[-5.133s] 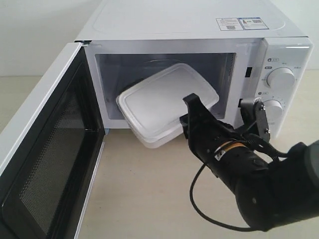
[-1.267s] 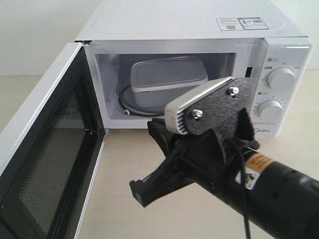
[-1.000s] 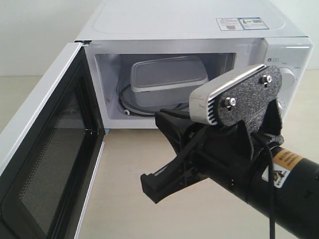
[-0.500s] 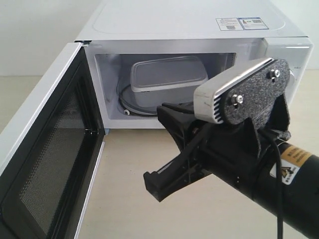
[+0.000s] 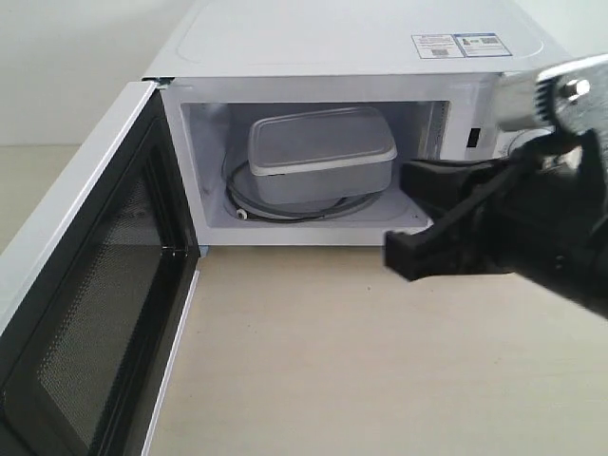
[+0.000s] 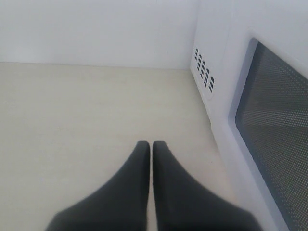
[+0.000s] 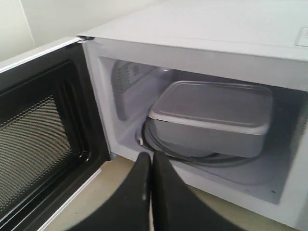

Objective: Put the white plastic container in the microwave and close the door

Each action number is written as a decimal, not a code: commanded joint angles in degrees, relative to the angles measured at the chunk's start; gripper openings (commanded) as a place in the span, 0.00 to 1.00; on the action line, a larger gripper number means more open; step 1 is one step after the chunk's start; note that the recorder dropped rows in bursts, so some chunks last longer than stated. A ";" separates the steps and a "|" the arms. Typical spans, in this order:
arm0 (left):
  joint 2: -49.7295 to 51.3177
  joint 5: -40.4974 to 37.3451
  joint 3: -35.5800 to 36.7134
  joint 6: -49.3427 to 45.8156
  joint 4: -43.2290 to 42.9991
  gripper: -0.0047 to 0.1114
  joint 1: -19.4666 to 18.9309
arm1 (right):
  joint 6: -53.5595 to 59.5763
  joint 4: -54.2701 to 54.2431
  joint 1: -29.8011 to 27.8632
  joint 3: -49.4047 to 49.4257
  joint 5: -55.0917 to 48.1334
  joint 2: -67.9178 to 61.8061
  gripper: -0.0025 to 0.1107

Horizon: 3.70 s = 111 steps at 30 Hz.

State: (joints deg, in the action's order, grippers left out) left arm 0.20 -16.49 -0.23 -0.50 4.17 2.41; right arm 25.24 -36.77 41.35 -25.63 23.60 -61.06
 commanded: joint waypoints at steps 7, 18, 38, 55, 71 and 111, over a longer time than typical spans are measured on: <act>-0.20 0.02 0.23 0.09 0.52 0.08 0.11 | 2.89 0.08 -29.28 0.47 -24.63 24.77 0.02; -0.20 0.02 0.23 0.09 0.52 0.08 0.11 | 4.63 -0.40 -42.42 16.79 -26.53 43.74 0.02; -0.20 0.02 0.23 0.09 0.52 0.08 0.11 | -29.21 29.93 -42.37 25.63 -37.26 61.06 0.02; -0.20 0.02 0.23 0.09 0.52 0.08 0.11 | -21.75 30.02 -42.37 25.63 -42.40 61.06 0.02; -0.20 0.02 0.23 0.09 0.52 0.08 0.11 | -22.24 29.29 -40.16 25.63 -42.64 61.06 0.02; -0.20 15.75 -0.12 0.96 1.36 0.08 0.13 | -22.22 29.29 -40.16 25.63 -42.64 61.06 0.02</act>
State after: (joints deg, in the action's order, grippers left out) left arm 0.20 -9.46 -0.23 0.00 4.60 2.41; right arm 2.83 -7.65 1.12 0.03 -19.21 -0.32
